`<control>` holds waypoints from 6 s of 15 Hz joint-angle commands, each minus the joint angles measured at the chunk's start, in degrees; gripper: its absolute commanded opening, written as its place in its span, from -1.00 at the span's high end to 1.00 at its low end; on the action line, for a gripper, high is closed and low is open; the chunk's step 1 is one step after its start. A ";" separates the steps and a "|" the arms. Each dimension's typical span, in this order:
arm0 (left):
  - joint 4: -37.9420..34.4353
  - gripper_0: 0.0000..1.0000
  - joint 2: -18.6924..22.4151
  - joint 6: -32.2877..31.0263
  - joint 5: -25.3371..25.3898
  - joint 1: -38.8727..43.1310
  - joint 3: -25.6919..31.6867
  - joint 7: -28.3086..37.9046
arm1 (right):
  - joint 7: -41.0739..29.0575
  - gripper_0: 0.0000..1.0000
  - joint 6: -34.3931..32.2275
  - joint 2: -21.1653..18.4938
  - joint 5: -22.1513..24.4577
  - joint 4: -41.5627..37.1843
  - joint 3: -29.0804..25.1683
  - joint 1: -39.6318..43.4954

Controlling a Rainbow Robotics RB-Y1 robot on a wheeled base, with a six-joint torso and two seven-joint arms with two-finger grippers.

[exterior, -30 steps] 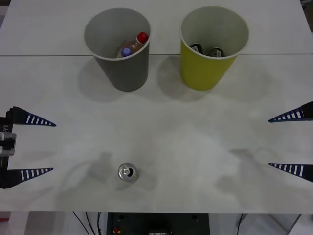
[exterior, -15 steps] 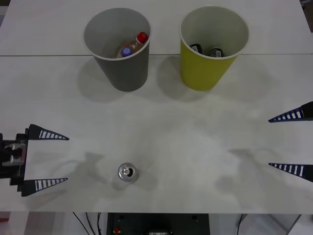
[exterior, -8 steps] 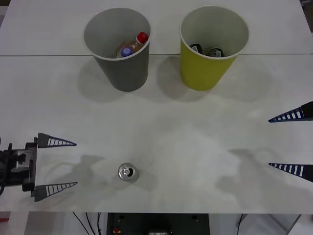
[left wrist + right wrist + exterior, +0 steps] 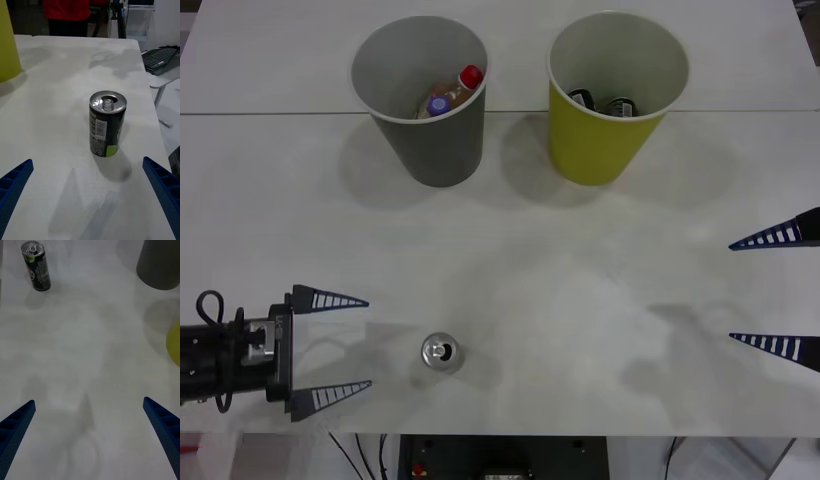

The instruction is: Put the can into the green bin and the plastic bottle into the gray bin

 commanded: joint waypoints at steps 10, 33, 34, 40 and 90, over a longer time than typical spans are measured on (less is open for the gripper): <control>3.08 -1.00 -7.50 3.84 -0.13 -1.31 -5.48 -2.57 | 0.00 -1.00 0.00 0.00 0.00 0.00 0.00 0.00; 7.12 1.00 -16.99 6.91 -5.58 -4.83 -6.63 -4.07 | 0.00 -1.00 0.00 0.00 0.00 0.00 0.00 0.00; 7.12 1.00 -17.08 6.91 -5.58 -4.83 -6.63 -3.89 | 0.00 -1.00 0.00 0.00 0.00 0.00 0.00 0.00; 7.12 1.00 -16.99 6.91 -5.58 -5.27 -6.36 -2.84 | 0.00 -1.00 0.00 0.00 0.00 0.00 0.00 0.00; 24.44 0.97 -28.50 11.92 -58.93 -92.02 -26.05 110.63 | 0.00 -1.00 0.00 0.00 0.00 0.00 0.00 0.00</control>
